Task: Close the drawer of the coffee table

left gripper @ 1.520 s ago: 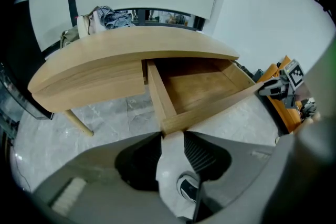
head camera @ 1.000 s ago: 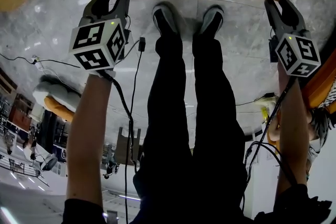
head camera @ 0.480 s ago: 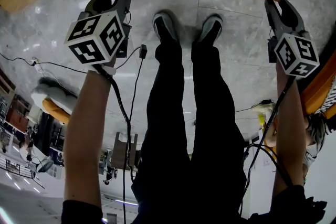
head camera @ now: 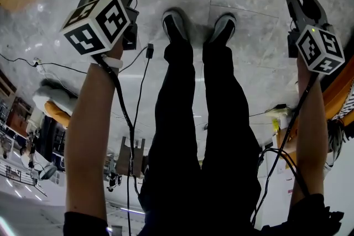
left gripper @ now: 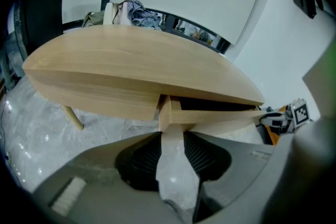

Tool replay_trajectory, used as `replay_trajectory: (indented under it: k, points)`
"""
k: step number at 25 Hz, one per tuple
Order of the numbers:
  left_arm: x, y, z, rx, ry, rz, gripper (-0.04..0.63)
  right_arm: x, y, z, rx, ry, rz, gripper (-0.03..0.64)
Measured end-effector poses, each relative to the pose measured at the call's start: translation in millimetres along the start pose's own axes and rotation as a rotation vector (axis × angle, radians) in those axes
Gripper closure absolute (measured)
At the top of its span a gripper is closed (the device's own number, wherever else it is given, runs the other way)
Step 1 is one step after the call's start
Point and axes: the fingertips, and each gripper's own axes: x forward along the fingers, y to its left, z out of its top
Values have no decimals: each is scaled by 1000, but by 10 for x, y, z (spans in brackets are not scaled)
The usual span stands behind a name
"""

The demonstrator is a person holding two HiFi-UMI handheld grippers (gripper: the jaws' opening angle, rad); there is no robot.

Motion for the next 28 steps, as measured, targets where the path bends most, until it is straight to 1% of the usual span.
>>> replay_trajectory:
  k: [6, 9, 14, 22, 28]
  points:
    - [75, 60, 98, -2, -24, 16, 453, 117, -23, 70, 31, -11, -21, 466]
    - [105, 32, 153, 3, -28, 11, 453, 113, -67, 116, 29, -17, -28, 466]
    - [122, 32, 250, -9, -48, 22, 453, 140, -94, 200, 38, -28, -36, 468]
    - [154, 47, 353, -12, -72, 28, 453, 195, -126, 298, 37, -29, -39, 468]
    - [155, 43, 368, -31, -89, 33, 453, 208, -131, 322, 37, -39, -29, 468]
